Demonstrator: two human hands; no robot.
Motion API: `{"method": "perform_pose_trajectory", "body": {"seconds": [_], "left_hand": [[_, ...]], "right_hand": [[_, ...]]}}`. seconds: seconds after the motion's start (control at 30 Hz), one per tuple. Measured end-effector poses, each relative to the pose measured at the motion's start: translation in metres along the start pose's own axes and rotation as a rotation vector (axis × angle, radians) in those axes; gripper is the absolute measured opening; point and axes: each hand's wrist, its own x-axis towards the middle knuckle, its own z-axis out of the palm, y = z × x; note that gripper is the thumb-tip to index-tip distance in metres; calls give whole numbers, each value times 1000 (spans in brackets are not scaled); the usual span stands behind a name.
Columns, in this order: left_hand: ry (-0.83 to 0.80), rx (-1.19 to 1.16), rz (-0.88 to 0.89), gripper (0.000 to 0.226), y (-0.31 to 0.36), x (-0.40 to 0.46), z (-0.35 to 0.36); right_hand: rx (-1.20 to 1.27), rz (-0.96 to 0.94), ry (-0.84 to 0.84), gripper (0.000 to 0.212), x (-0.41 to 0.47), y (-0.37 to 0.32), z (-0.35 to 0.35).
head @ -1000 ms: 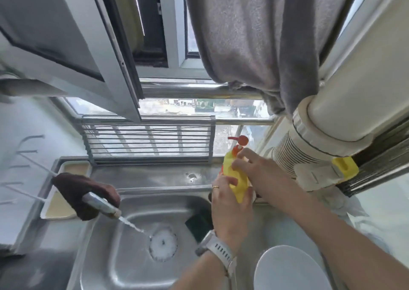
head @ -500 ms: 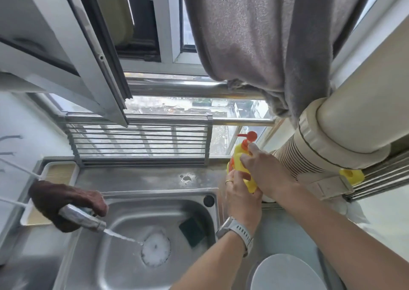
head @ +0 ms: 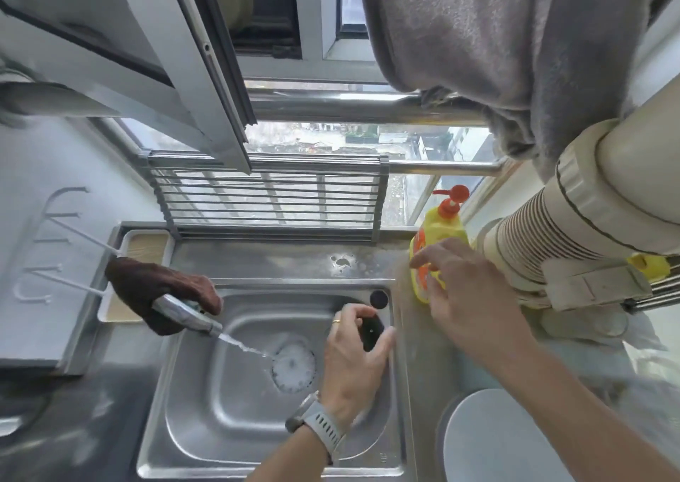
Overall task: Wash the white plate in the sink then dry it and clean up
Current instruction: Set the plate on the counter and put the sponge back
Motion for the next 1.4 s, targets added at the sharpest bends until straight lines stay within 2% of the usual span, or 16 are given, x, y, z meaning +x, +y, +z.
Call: {"method": "perform_pose_trajectory", "body": {"seconds": [0.07, 0.13, 0.2, 0.27, 0.4, 0.57, 0.73, 0.9, 1.0, 1.17, 1.4], "left_hand": [[-12, 81, -153, 25, -48, -15, -29], [-37, 160, -323, 19, -93, -24, -50], [-40, 210, -446, 14, -133, -24, -63], [-15, 251, -518, 13, -166, -17, -67], [-21, 266, -552, 12, -212, 11, -57], [-19, 270, -563, 21, -249, 36, -45], [-35, 256, -649, 23, -256, 33, -53], [-43, 209, -670, 22, -231, 20, -74], [-49, 201, -674, 24, -214, 12, -87], [25, 207, -660, 17, -185, 4, -101], [153, 181, -634, 28, -195, 3, -98]], "right_hand": [[138, 25, -88, 25, -16, -13, 52], [187, 117, -300, 24, -26, -19, 117], [129, 238, -483, 32, -28, -19, 183], [50, 315, -574, 42, -24, -17, 239], [-99, 410, -564, 70, -4, 2, 326], [-257, 375, -455, 74, 8, 19, 388], [-226, 341, -402, 67, 1, 5, 363], [-114, 115, -129, 54, 8, -21, 256], [-76, -15, -33, 50, 36, -18, 200], [-105, -49, -163, 45, 100, 8, 174], [-134, -46, -295, 49, 130, 29, 194]]}}
